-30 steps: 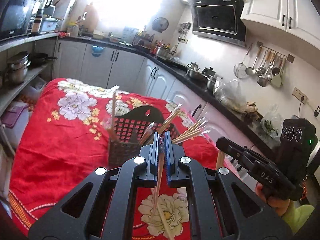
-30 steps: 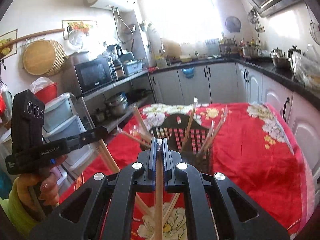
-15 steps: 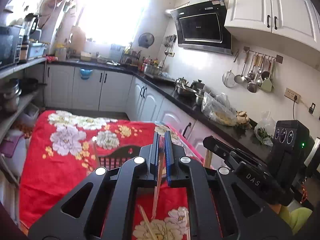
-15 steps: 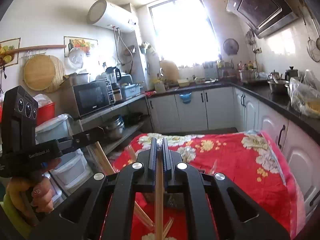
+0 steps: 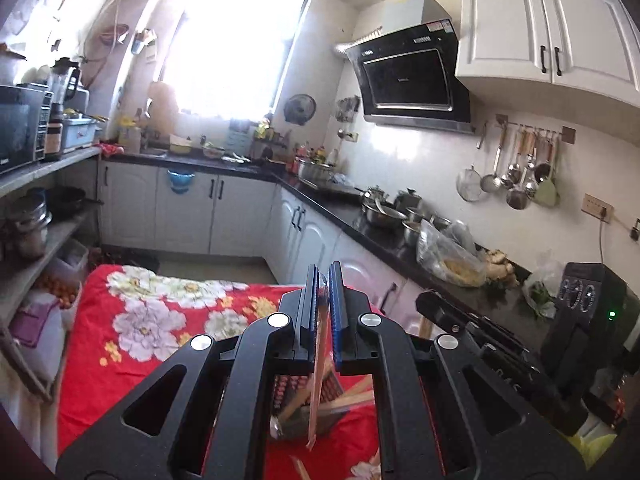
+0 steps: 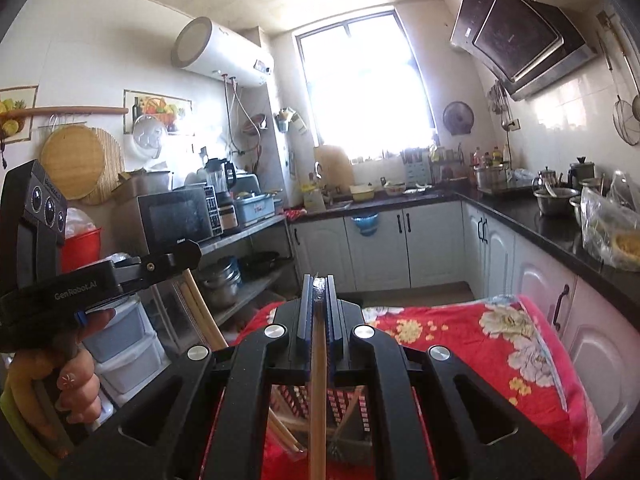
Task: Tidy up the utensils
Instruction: 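Lift both held chopstick bundles up and carry them over the basket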
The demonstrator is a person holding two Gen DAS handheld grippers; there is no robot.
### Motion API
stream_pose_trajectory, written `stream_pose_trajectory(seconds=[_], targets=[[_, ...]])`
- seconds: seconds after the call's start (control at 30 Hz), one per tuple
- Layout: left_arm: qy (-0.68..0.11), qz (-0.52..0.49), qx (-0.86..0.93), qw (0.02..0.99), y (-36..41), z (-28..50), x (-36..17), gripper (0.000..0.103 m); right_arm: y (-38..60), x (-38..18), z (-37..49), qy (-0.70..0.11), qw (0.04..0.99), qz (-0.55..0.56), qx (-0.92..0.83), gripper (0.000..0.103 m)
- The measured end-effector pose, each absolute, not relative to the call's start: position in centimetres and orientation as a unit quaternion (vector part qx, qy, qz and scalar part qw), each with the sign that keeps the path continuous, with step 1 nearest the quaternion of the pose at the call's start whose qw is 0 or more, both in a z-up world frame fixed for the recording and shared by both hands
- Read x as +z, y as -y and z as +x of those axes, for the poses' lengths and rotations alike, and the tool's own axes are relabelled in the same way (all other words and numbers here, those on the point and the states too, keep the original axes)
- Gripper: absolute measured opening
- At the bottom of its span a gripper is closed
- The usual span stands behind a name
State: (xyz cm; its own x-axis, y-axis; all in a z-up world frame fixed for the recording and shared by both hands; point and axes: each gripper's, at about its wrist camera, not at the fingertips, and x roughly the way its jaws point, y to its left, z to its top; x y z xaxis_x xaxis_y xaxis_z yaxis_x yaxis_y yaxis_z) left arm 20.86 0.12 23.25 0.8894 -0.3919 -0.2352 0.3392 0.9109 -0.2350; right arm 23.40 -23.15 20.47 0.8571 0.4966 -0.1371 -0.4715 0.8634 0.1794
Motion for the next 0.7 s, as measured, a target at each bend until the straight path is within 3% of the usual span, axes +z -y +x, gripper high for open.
stream_pose_trajectory(seconds=[0.7], targets=[[-0.133,-0.103,-0.142,0.976,-0.3,25.3,22.8,0.003,22.6,22.9,28.3,0.006,0.979,0.036,0.2,0.005]])
